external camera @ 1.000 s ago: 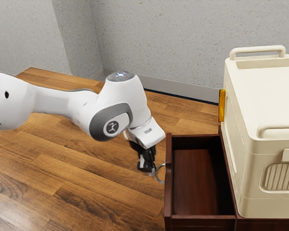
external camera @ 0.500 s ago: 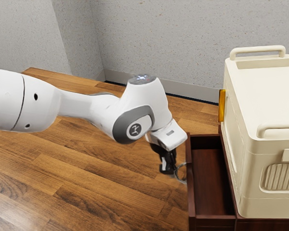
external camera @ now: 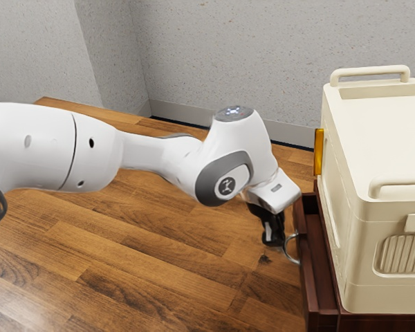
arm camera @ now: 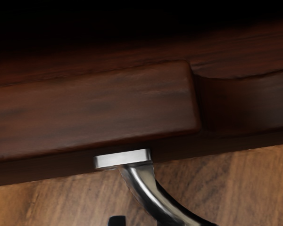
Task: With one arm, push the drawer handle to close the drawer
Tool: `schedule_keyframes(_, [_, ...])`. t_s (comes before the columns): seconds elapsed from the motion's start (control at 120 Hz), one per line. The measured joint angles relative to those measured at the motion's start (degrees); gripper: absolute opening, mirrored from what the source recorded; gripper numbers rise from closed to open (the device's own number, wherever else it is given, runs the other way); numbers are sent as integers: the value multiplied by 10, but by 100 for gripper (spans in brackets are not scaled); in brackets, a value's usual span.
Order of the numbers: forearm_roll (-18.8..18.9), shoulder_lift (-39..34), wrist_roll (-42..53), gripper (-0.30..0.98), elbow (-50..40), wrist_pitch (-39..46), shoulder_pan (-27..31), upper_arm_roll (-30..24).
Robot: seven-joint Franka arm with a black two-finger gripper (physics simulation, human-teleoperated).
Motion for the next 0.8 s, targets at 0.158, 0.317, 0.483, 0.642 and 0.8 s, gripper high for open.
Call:
schedule_keyframes(0.158, [-6,28,0,-1,31,15,2,-13])
schedule_keyframes(0.317, [-10,47,0,-1,59,27,5,-26])
schedule_keyframes(0.483, [-22,16,-1,-1,17,32,7,-25])
schedule_keyframes(0.642, [-41,-79,-4,7,-107,26,41,-18])
schedule_keyframes(0.8, [-42,-169,-53,36,-106,-99,191,-17])
